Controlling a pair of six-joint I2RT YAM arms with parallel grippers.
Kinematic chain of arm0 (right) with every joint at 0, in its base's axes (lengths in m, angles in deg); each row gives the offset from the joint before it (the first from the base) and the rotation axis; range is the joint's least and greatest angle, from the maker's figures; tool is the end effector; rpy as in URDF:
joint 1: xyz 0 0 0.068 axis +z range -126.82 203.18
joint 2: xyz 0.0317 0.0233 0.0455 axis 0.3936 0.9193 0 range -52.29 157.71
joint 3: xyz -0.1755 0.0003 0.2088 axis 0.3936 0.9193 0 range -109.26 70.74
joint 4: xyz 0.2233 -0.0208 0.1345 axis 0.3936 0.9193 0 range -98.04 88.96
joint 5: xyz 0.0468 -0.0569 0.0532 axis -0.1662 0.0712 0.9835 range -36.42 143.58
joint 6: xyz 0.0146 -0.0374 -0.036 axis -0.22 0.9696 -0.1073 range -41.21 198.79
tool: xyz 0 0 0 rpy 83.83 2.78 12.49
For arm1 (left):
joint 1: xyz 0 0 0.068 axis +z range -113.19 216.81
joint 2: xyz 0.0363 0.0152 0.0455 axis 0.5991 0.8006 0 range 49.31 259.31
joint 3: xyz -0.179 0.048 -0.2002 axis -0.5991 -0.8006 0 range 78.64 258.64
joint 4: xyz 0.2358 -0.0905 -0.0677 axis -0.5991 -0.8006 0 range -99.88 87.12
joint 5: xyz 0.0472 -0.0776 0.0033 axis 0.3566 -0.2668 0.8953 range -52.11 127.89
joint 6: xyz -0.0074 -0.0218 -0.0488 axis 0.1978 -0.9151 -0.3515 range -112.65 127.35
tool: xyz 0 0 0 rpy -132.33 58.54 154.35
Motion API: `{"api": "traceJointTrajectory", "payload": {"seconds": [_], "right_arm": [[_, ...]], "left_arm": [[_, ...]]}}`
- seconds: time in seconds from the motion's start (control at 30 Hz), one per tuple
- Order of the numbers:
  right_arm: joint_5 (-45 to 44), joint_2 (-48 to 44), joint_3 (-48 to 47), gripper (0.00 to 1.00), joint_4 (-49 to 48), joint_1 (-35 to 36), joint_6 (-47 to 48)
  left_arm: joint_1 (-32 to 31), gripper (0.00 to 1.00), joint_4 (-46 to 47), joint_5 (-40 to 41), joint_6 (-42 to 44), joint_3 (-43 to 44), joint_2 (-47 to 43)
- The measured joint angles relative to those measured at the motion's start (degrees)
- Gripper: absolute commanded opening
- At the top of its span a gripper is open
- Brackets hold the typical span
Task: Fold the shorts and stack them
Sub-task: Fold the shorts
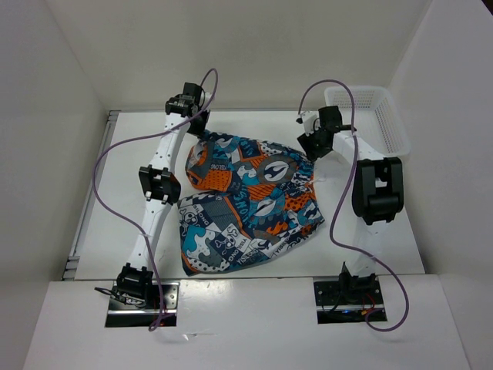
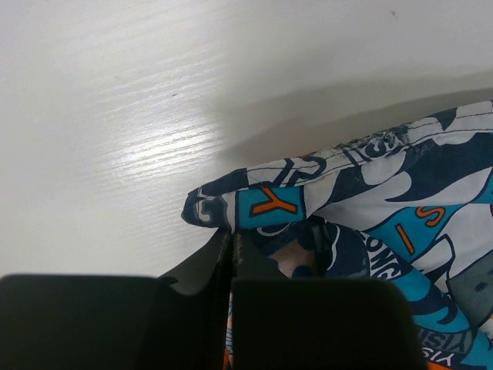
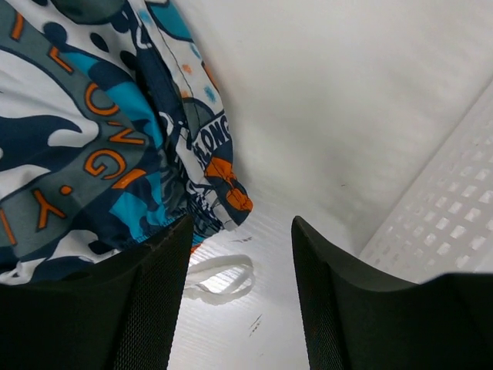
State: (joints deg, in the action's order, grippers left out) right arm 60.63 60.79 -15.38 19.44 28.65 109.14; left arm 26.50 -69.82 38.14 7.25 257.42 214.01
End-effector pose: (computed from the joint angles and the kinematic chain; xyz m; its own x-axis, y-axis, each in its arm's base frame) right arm 0.4303 0.0456 0.2098 -0.6151 -0.5627 -0.5522 -0.5522 0.8074 -0.2077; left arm 0.5548 -0.1007 0.2136 -0.7846 0.1409 -0.6038 0.1750 0.9846 0.0024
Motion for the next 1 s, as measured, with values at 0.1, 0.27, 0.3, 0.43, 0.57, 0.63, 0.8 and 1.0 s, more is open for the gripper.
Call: {"api": "traceJointTrajectory", "payload": {"seconds": [0.1, 0.27, 0.3, 0.43, 0.57, 0.63, 0.8, 1.0], "right_arm": [[-0.57, 1.68, 0.07, 0.61, -0.11, 0.00, 0.90], [-1.09, 5.53, 0.20, 0.53, -0.26, 1.01, 2.10], [-0.79, 6.21, 0.13, 0.47, -0.35, 1.36, 2.29], [-0.39, 6.93, -1.01, 0.08, -0.24, 2.47, 2.78], [-0.26, 8.37, -4.17, 0.00, 0.09, 2.64, 1.18], [-0.09, 9.42, -7.67, 0.00, 1.05, 2.91, 0.04], [0.96, 10.34, -24.33, 0.00, 3.26, 3.72, -3.67], [0.79, 7.61, -44.35, 0.00, 2.71, 7.78, -6.93]], "left_arm": [[0.00, 0.00, -0.02, 0.04, 0.00, 0.00, 0.00], [0.00, 0.00, -0.50, 0.09, 0.00, 0.00, 0.00], [0.00, 0.00, -0.55, 0.11, -0.02, 0.00, 0.00], [0.00, 0.00, -0.66, 0.28, 0.00, 0.00, 0.00], [0.00, 0.00, 0.35, 2.16, 0.00, 0.00, -0.02], [0.11, 0.00, 2.16, 3.67, 0.00, -0.04, -0.28], [0.90, 0.00, 8.98, 7.58, 0.00, -0.79, -5.40], [2.19, 0.00, 16.15, 10.62, 0.00, -0.92, -21.44]]}}
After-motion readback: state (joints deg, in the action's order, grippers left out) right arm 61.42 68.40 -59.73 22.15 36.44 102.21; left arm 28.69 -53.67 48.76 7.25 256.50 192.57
